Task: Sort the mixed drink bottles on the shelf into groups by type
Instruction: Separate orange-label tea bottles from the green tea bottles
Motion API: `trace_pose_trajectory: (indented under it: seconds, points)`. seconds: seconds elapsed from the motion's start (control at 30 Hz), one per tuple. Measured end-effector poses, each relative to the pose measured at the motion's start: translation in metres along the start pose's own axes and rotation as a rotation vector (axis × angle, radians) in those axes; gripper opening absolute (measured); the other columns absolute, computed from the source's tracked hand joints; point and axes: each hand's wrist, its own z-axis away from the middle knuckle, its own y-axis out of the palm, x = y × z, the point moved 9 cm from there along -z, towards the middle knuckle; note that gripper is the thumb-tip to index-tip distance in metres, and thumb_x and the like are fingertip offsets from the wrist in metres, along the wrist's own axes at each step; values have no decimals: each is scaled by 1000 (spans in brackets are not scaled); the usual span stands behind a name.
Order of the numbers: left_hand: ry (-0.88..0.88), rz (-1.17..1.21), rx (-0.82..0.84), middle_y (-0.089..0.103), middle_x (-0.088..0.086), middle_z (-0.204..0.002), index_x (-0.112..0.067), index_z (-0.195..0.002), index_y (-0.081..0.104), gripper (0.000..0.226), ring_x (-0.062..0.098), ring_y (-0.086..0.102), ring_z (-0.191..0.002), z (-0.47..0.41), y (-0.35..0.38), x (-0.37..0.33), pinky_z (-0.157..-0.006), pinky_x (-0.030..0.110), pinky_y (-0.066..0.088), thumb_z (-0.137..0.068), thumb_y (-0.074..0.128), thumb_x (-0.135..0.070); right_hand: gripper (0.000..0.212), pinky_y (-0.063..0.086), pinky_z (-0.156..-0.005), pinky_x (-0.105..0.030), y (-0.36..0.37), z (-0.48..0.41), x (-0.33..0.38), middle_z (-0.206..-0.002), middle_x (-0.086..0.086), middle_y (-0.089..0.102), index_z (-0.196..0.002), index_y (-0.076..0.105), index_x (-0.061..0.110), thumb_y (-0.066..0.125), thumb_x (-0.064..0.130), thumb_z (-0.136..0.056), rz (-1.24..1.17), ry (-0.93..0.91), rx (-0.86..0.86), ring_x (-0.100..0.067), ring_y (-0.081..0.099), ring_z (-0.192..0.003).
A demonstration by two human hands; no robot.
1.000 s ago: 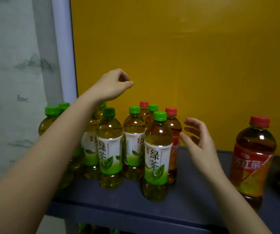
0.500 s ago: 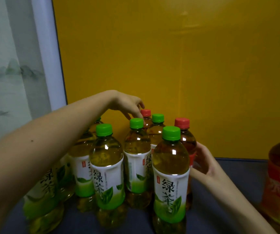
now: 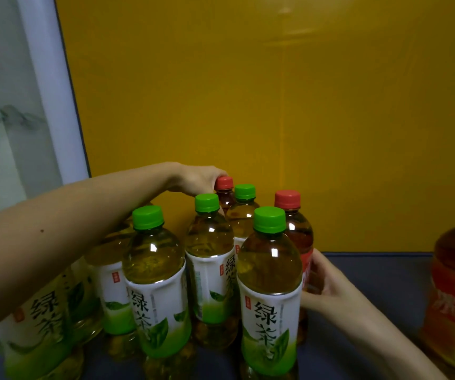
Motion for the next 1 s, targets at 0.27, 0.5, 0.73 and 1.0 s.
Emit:
trace_pose_trajectory:
  seconds: [0.27, 0.5, 0.73, 1.0]
  points:
    - [-13, 57, -188, 61, 8, -90, -3, -102, 60, 38, 23, 58, -90, 3, -24, -2, -79, 33, 50, -69, 78, -11, 67, 49, -73, -9, -11, 3, 3, -107, 20, 67, -116, 51, 30, 84, 27, -58, 86, -79, -110, 2, 63, -100]
    - [80, 388, -527, 59, 3, -109, -11, -117, 56, 57, 17, 54, -99, 26, -62, -17, -66, 22, 47, -66, 80, -11, 88, 50, -84, -24, -24, 4, 11, -112, 14, 65, -121, 50, 30, 79, 63, -45, 186, -118, -245, 0, 60, -104]
    - [287, 569, -832, 61, -5, -93, -15, -111, 61, 49, -2, 54, -78, 64, -106, -51, -56, 13, 46, -66, 80, -9, 71, 52, -72, -17, -33, 0, 66, -109, 10, 64, -123, 49, 27, 72, 41, -57, 229, -263, -408, 2, 61, -96]
    - [507, 611, -942, 68, -7, -91, -15, -103, 65, 42, 3, 65, -82, 119, -151, -108, -64, 19, 52, -65, 80, -11, 65, 51, -74, -20, -36, 13, 131, -103, 16, 60, -118, 47, 31, 69, 44, -59, 298, -411, -524, 5, 59, -92]
